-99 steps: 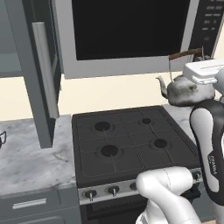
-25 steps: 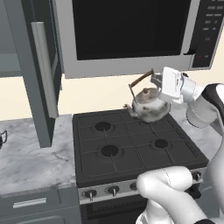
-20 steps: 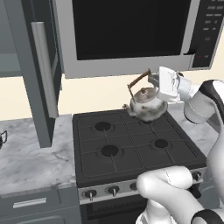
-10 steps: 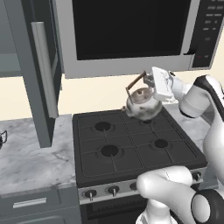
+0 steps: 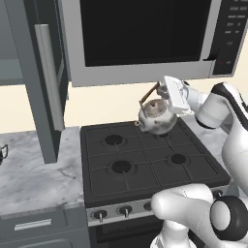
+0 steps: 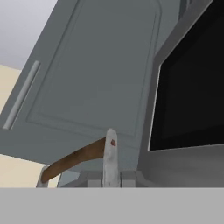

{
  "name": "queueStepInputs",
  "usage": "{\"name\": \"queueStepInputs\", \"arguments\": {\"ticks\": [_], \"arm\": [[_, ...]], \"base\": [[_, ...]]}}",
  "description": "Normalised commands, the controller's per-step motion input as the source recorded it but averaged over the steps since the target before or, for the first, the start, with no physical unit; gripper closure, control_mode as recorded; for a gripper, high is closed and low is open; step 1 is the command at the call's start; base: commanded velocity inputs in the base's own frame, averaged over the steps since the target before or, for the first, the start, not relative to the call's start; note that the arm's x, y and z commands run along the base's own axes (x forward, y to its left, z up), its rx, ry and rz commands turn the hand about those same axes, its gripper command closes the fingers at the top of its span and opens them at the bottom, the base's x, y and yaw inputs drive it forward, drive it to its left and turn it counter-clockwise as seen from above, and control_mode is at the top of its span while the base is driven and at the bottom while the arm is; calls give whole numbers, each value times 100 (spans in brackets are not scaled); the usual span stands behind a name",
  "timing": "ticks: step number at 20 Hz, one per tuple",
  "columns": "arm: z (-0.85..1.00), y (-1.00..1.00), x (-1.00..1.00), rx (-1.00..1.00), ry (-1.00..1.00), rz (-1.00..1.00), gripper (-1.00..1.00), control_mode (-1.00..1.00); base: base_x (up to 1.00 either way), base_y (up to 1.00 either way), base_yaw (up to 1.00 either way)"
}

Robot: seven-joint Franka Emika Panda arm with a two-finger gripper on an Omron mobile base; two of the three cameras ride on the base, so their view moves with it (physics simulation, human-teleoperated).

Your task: Pick the kettle from the cabinet and place it on a stove burner. Then pick the pot from the counter and place it on another stove burner. Finally, turn both burners on.

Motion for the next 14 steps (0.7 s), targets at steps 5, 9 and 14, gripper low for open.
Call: {"name": "queueStepInputs", "arguments": {"ticks": [5,9,14], "arm": [[-15,11,7,1,0,3,100,-100],[-19,15,2,3,0,1,100,-100],[-14,12,8,3,0,0,100,-100]], "base": [[0,0,0],[0,0,0],[0,0,0]]}}
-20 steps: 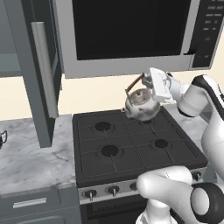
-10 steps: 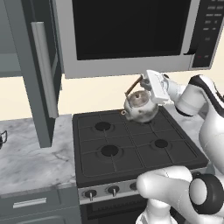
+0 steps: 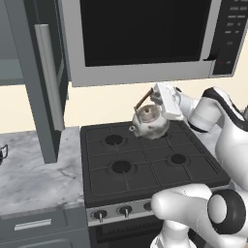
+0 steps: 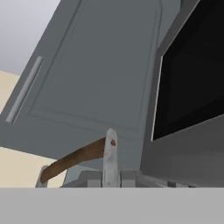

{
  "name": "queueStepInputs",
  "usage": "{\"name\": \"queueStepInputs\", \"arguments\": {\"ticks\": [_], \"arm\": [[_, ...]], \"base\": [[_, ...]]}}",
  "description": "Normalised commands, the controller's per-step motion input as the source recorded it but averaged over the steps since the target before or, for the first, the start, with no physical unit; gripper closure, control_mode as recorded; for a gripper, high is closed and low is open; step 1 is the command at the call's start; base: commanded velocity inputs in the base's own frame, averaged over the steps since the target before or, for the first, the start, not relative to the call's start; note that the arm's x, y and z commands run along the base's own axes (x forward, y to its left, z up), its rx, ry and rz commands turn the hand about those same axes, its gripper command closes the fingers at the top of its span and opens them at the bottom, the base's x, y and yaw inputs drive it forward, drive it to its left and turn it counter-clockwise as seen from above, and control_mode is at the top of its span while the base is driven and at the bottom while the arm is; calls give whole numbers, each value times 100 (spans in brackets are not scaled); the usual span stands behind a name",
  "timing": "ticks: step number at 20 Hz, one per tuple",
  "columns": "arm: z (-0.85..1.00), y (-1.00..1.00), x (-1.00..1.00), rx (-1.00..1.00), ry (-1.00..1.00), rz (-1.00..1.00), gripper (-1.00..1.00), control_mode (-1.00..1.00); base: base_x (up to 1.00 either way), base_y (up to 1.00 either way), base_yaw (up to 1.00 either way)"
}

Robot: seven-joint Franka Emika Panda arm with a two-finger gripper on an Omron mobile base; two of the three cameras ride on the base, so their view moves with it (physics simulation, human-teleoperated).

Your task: Pick the kettle from the cabinet and place it on a stove burner. Then pick the pot from the counter and place it on another stove burner. Finally, turn both burners on.

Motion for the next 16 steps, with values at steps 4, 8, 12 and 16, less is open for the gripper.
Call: {"name": "queueStepInputs", "arguments": {"ticks": [4,8,12,16], "arm": [[-8,8,12,1,0,0,100,-100],[-10,8,17,0,0,0,100,-100],[-18,9,20,0,-1,0,100,-100],[-18,12,18,0,-1,0,100,-100]], "base": [[0,0,0],[0,0,0],[0,0,0],[0,0,0]]}}
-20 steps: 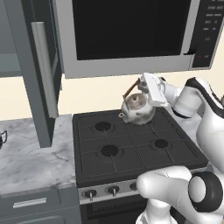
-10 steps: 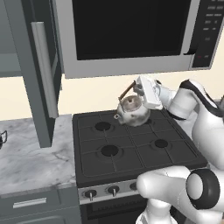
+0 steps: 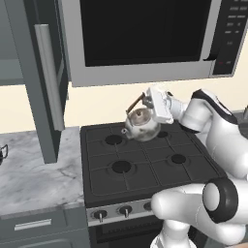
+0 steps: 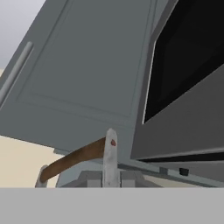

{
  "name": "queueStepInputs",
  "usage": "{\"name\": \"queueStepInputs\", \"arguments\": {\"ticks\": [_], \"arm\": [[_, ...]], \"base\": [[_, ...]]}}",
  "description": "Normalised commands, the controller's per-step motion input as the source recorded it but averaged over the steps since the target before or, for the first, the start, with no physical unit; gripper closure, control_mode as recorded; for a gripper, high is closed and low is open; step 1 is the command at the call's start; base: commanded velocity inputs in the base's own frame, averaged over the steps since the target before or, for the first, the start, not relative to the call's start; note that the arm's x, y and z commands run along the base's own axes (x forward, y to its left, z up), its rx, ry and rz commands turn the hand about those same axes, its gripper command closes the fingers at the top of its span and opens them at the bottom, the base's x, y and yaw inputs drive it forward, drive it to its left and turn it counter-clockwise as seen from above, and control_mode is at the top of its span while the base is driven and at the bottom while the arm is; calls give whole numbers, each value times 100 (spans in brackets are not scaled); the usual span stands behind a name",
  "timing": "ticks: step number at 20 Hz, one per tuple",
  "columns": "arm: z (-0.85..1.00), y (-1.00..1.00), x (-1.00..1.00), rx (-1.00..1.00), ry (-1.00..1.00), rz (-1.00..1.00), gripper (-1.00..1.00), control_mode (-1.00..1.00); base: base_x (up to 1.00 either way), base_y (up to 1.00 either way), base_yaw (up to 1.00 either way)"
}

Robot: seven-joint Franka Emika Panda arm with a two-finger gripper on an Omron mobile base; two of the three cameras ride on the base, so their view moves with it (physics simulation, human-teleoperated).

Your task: Pick the kettle from the cabinet and place it on a stove burner. Then pick the pot from the counter and place it on another stove burner. Finally, turn both burners on.

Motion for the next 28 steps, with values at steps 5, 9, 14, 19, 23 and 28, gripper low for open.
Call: {"name": "queueStepInputs", "arguments": {"ticks": [5,9,14,19,23,28], "arm": [[-14,7,18,0,0,0,100,-100],[-12,3,17,0,-1,0,100,-100],[-15,5,18,0,-1,0,100,-100],[-19,7,18,0,-2,0,100,-100],[-23,10,15,0,-4,0,100,-100],[-20,12,21,1,-4,0,100,-100]], "base": [[0,0,0],[0,0,0],[0,0,0],[0,0,0],[0,0,0],[0,0,0]]}}
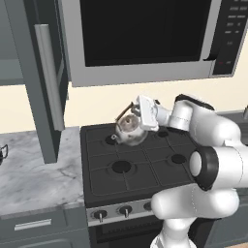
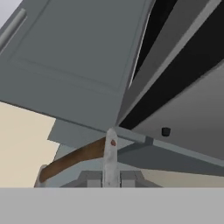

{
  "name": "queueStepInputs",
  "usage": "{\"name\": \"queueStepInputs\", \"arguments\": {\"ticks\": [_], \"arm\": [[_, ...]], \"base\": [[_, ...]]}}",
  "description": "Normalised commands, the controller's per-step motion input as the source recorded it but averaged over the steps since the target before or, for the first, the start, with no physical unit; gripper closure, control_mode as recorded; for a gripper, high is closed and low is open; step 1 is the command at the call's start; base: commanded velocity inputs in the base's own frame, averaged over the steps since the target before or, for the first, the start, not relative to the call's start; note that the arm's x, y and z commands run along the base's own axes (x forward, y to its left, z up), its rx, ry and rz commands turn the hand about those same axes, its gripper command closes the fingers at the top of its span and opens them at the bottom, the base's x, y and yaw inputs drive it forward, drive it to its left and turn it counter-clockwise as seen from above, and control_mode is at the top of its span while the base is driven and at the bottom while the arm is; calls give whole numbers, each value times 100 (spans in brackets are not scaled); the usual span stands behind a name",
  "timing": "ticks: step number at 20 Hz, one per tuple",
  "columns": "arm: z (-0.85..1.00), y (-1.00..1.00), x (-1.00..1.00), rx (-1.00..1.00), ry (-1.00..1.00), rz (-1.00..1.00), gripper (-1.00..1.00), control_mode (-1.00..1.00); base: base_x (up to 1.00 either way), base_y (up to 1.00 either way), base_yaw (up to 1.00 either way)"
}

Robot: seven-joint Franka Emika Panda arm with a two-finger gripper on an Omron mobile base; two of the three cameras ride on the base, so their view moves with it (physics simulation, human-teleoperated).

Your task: Pick the kettle from the cabinet and place it on a stove burner. Then pick the pot from the counter and place it on another stove burner. Finally, turn both burners on.

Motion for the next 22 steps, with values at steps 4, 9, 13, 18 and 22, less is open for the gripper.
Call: {"name": "queueStepInputs", "arguments": {"ticks": [4,9,13,18,22], "arm": [[-16,11,18,1,-4,0,100,-100],[-18,14,19,1,-3,0,100,-100],[-13,15,24,0,0,0,100,-100],[-11,10,25,0,0,0,100,-100],[-11,5,28,0,0,0,100,-100]], "base": [[0,0,0],[0,0,0],[0,0,0],[0,0,0],[0,0,0]]}}
